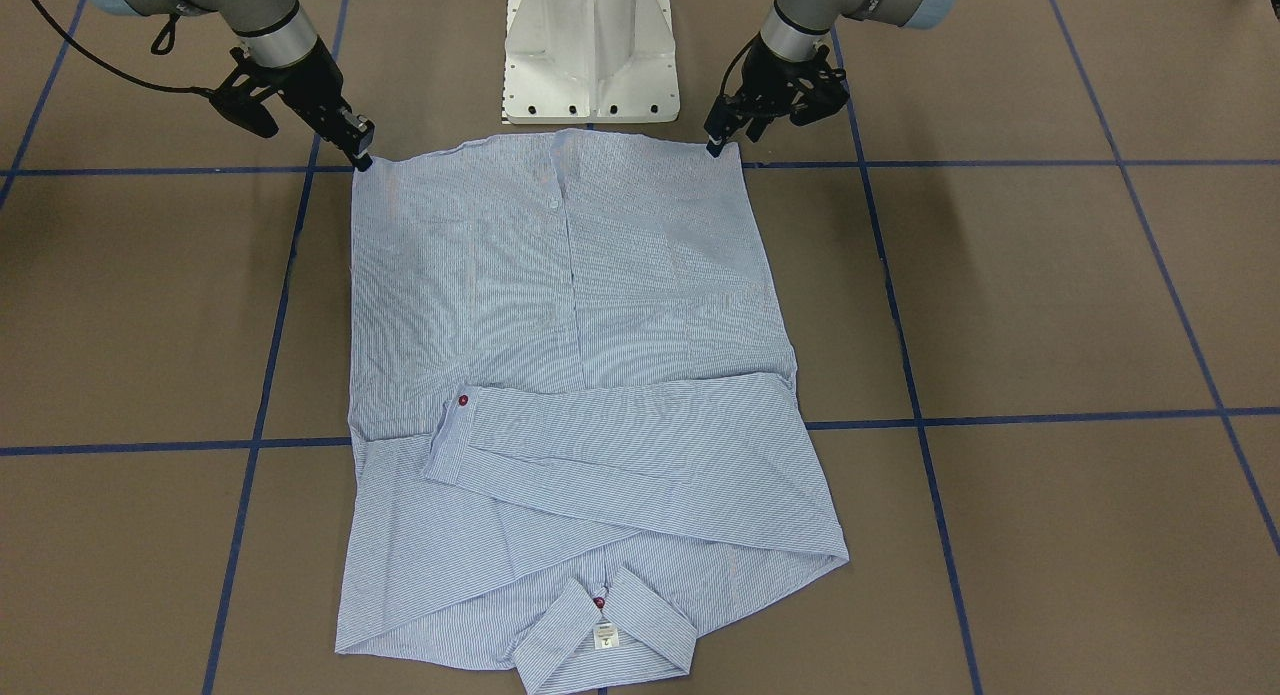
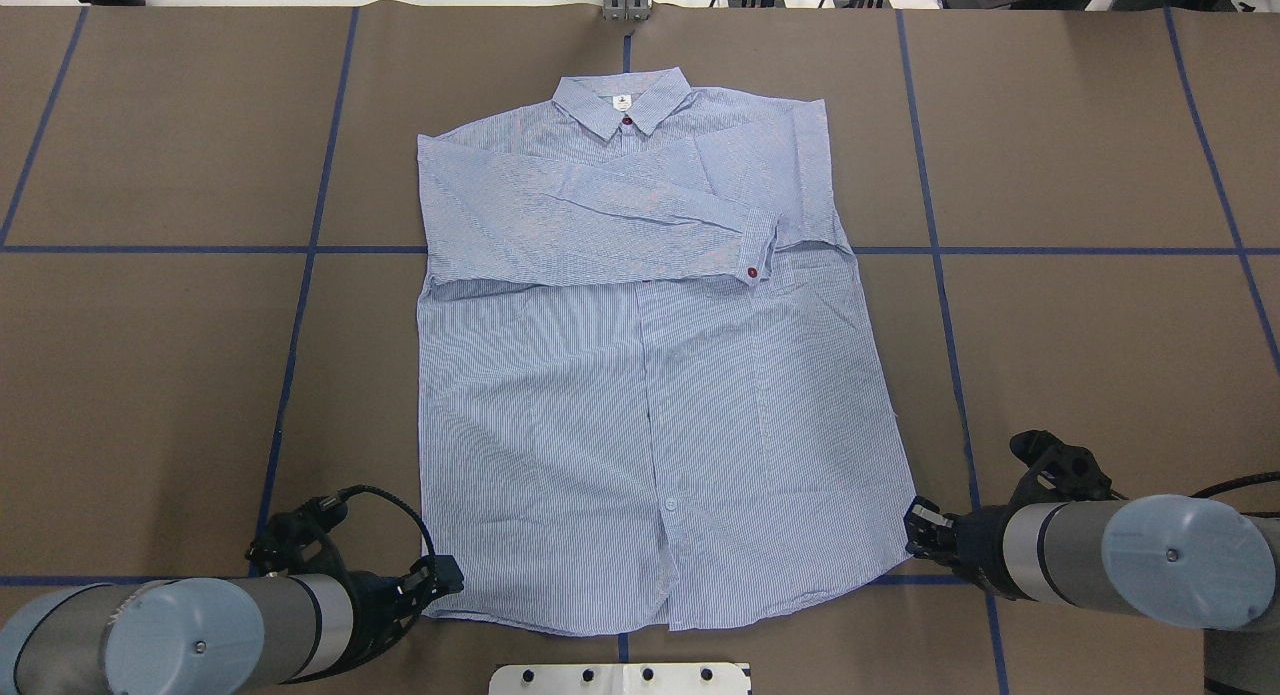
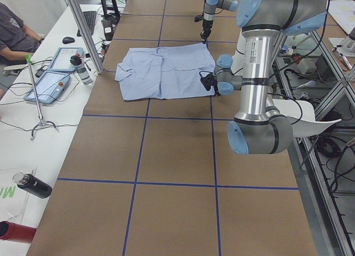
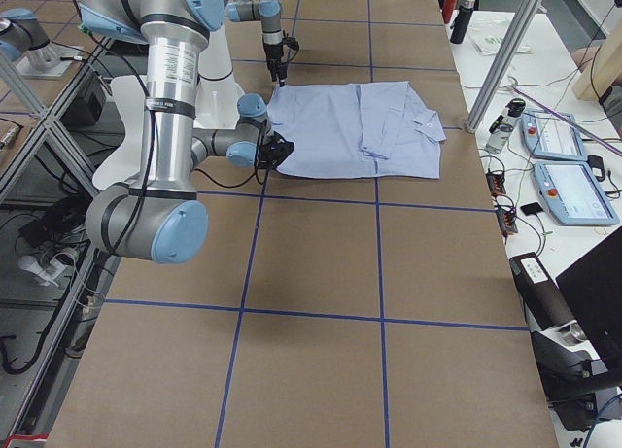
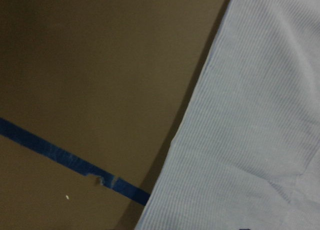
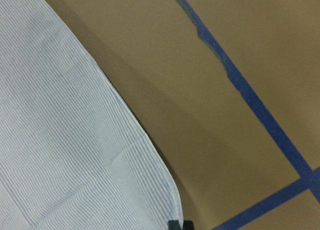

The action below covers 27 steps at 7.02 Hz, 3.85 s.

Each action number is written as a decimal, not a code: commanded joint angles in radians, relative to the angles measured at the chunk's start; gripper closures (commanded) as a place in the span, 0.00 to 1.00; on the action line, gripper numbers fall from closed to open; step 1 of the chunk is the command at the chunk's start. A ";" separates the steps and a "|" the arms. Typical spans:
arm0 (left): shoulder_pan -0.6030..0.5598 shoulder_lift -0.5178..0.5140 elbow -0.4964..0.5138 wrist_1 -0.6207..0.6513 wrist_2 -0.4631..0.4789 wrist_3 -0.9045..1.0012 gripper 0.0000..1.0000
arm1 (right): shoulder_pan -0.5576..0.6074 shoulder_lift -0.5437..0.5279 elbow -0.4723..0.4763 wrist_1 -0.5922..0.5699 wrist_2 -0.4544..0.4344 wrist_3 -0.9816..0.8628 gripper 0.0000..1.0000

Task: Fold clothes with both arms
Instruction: 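Move the left gripper to the hem corner nearest it and grasp it, then lift both hem corners with both grippers and pull them toward the collar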

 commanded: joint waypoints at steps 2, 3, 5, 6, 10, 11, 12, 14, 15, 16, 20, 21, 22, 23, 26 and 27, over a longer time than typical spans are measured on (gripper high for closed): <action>0.017 -0.011 0.011 -0.001 0.019 -0.012 0.46 | 0.001 0.000 0.000 0.000 0.000 0.000 1.00; 0.014 -0.009 0.003 0.001 0.022 -0.012 0.67 | 0.001 -0.001 0.000 -0.001 0.000 0.000 1.00; 0.011 0.003 -0.029 0.005 0.031 -0.009 0.78 | 0.001 -0.005 0.003 -0.001 0.000 0.000 1.00; 0.013 0.005 -0.028 0.007 0.036 -0.009 0.99 | 0.001 -0.005 0.003 0.000 0.000 0.000 1.00; 0.005 0.024 -0.090 0.021 0.036 -0.004 1.00 | 0.002 -0.009 0.043 -0.001 0.000 0.000 1.00; 0.005 0.081 -0.174 0.025 0.034 0.002 1.00 | 0.001 -0.037 0.093 -0.001 0.003 0.002 1.00; 0.004 0.130 -0.237 0.025 0.028 0.009 1.00 | 0.002 -0.060 0.130 -0.001 0.026 0.003 1.00; 0.000 0.187 -0.314 0.028 0.013 0.034 1.00 | -0.007 -0.069 0.163 0.000 0.061 0.027 1.00; -0.001 0.186 -0.315 0.033 -0.005 0.034 1.00 | -0.009 -0.071 0.170 0.000 0.087 0.029 1.00; -0.025 0.178 -0.321 0.036 -0.050 0.036 1.00 | -0.012 -0.071 0.173 0.000 0.098 0.029 1.00; -0.255 0.111 -0.316 0.039 -0.170 0.196 1.00 | 0.239 -0.001 0.151 -0.023 0.270 0.005 1.00; -0.350 0.057 -0.277 0.042 -0.241 0.230 1.00 | 0.393 0.150 0.056 -0.105 0.410 -0.065 1.00; -0.439 -0.054 -0.205 0.079 -0.293 0.233 1.00 | 0.486 0.301 -0.021 -0.236 0.484 -0.118 1.00; -0.504 -0.190 -0.116 0.156 -0.318 0.236 1.00 | 0.526 0.404 -0.067 -0.370 0.491 -0.202 1.00; -0.668 -0.299 0.067 0.217 -0.355 0.431 1.00 | 0.631 0.621 -0.289 -0.509 0.485 -0.388 1.00; -0.712 -0.326 0.117 0.214 -0.357 0.465 1.00 | 0.674 0.697 -0.404 -0.511 0.486 -0.422 1.00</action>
